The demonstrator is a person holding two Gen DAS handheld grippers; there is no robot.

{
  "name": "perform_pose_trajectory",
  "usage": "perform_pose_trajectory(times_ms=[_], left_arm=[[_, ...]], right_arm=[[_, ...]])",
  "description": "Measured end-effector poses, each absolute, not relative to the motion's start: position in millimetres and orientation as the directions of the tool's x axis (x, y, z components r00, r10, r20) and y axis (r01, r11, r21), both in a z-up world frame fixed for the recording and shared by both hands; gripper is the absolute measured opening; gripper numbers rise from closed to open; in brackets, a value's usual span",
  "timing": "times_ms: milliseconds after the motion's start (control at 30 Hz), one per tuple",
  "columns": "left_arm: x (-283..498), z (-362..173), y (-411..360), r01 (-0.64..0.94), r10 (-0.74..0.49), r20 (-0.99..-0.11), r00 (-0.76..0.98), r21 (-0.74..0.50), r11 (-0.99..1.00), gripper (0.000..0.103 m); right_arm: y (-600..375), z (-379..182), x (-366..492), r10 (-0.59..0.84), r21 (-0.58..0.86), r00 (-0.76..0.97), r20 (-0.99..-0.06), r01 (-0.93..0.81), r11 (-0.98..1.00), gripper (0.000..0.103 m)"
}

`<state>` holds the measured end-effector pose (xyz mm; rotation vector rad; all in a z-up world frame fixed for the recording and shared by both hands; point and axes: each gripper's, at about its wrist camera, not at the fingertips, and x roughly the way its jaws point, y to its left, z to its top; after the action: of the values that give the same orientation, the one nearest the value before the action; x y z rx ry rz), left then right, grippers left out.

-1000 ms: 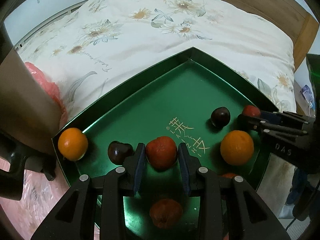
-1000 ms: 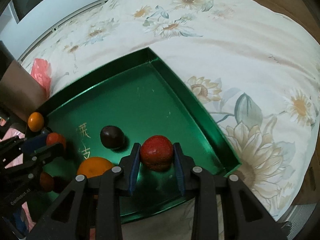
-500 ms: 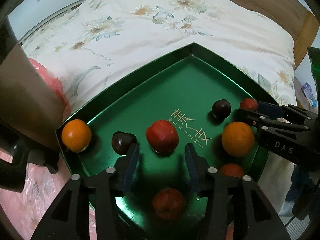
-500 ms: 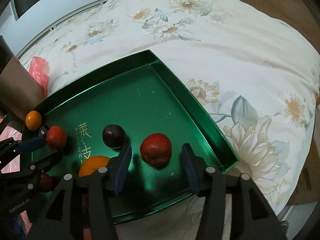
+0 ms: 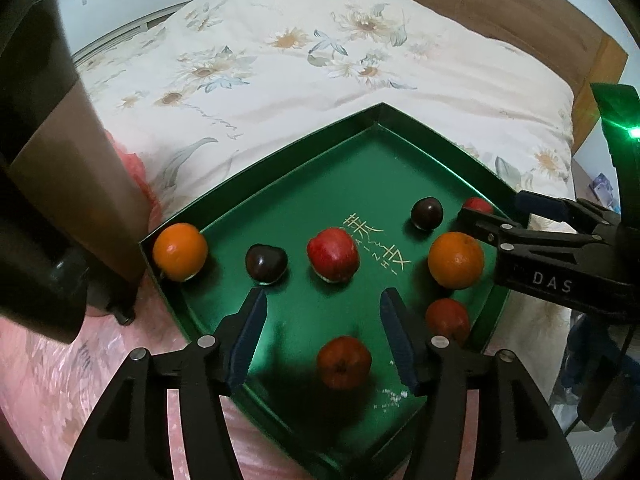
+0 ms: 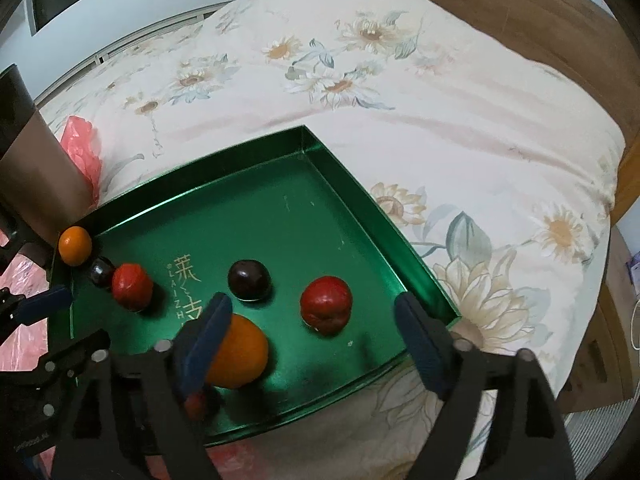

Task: Organize fruits
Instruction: 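Lower the apples into the green tray and open both tools, then withdraw both open tools from the tray back over the sheet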

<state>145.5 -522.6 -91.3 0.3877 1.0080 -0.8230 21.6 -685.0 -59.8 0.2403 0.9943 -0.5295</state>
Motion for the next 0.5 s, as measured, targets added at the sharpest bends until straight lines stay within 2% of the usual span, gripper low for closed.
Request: perform_pose_trajectory(times_ms=[267,500], left_arm=[[140.4,-74.9,-485.1,0.753,-0.469,-0.841,0.269,-0.12,0.647,0.055],[147.4,-67.1,-434.2,0.703,-0.458,-0.848,0.266,-0.155,0.695,0.056]], right_arm=[[-665.6,-45.4,20.1,-0.356,-0.069,0.437,-0.826,0.548,0.834,0.103],[-629.7,-41.1,22.3,-0.326,-0.039,0.448,-0.833,0.54,0.841,0.103]])
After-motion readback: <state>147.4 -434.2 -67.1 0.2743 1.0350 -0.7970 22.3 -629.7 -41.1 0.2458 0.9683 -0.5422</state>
